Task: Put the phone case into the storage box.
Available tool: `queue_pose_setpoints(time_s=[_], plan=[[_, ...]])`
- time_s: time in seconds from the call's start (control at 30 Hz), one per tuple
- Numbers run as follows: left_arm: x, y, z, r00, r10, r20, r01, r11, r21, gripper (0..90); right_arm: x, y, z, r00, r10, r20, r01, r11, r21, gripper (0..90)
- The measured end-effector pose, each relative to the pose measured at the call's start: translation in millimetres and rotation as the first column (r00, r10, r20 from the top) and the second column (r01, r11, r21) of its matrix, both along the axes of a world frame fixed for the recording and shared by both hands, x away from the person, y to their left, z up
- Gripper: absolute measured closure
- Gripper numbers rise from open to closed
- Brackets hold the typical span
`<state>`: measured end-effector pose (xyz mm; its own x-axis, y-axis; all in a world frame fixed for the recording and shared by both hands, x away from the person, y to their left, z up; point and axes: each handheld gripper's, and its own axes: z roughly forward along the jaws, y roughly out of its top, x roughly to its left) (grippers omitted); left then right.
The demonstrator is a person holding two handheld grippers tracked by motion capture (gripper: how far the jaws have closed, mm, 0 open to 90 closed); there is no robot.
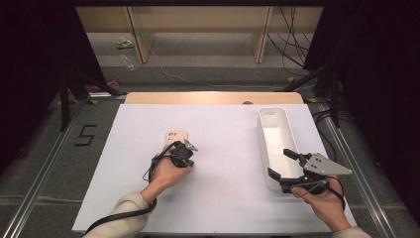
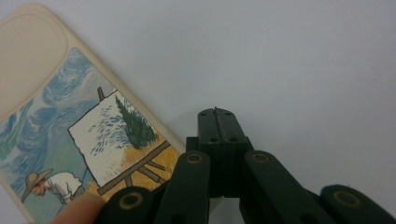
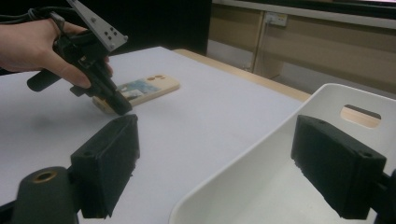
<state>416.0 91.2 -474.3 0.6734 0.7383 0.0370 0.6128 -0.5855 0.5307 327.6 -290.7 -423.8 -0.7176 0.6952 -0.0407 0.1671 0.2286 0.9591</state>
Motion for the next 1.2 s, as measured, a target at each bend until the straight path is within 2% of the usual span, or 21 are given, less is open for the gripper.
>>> queue_pose_setpoints(time_s=[0.27, 0.63, 0.8, 1.2], plan=[[-7.7, 28.9, 1.9, 0.9989, 0.036, -0.031, -0.035, 0.999, 0.026, 90.0, -0.2, 0.3, 0.2, 1.0, 0.001, 0.0, -0.001, 1.0, -0.001, 16.1], [-11.9, 58.8, 2.1, 0.9956, 0.083, -0.043, -0.081, 0.9959, 0.041, 89.9, -0.2, 0.9, 0.0, 1.0, 0.007, -0.001, -0.007, 1.0, -0.004, 16.1], [-12.2, 64.9, 2.0, 0.9942, 0.097, -0.048, -0.095, 0.9948, 0.036, 89.9, -0.6, 1.5, 0.2, 0.9999, 0.011, -0.001, -0.011, 1.0, -0.004, 16.1], [-11.6, 64.4, 2.3, 0.9934, 0.101, -0.054, -0.099, 0.9945, 0.034, 89.8, -0.7, 2.0, -0.4, 0.9998, 0.02, -0.004, -0.02, 1.0, -0.006, 16.1]])
